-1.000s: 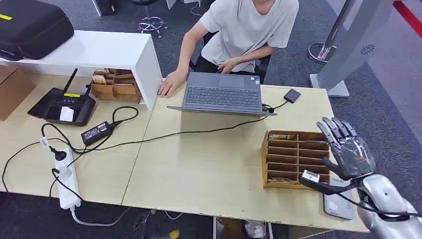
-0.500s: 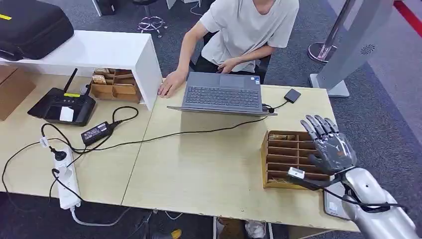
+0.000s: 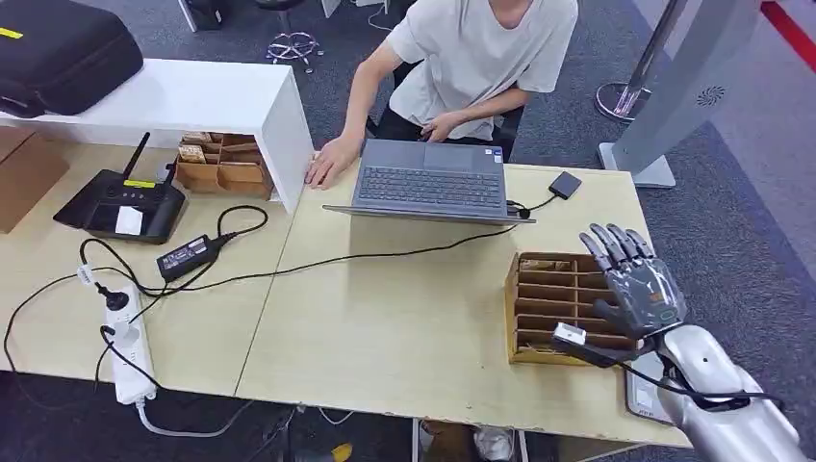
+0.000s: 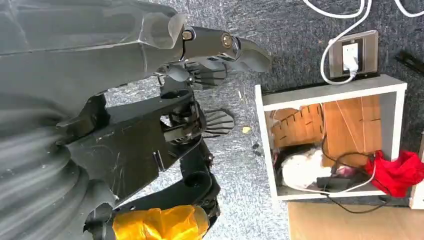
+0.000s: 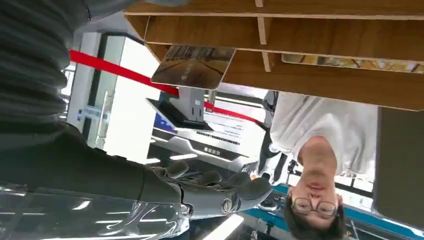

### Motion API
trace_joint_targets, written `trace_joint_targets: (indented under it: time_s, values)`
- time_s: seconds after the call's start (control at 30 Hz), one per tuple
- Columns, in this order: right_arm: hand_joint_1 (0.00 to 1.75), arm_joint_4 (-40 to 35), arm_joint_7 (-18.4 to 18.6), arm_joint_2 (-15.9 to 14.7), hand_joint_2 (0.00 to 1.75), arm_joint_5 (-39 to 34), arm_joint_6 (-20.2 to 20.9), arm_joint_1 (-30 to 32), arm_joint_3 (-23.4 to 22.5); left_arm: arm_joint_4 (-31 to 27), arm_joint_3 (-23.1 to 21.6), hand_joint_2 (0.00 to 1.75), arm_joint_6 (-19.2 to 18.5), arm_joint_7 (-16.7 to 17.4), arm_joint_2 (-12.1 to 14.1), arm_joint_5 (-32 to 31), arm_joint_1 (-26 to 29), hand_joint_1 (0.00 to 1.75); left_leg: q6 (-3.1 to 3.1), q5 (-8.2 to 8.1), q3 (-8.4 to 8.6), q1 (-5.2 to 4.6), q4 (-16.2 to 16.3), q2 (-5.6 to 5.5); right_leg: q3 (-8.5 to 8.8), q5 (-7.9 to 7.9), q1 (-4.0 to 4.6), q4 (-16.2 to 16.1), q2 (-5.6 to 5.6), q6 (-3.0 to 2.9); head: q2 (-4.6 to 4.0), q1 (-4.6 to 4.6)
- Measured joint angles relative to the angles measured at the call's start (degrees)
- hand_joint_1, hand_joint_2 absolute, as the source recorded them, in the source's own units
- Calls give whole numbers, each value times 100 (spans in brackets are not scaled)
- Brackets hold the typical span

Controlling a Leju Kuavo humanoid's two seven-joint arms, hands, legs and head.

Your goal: Pass the card to the sensor for recognition and then transmit it.

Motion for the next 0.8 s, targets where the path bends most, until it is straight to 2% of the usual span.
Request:
trace_joint_targets:
  time_s: [0.8]
  values:
    - [0,20,92,-153,175,-31,-22,-79,-63,0,0,175,17,0,2,17,0,0,0,0,0,0,0,0,0,0,-1,0,0,0,0,0]
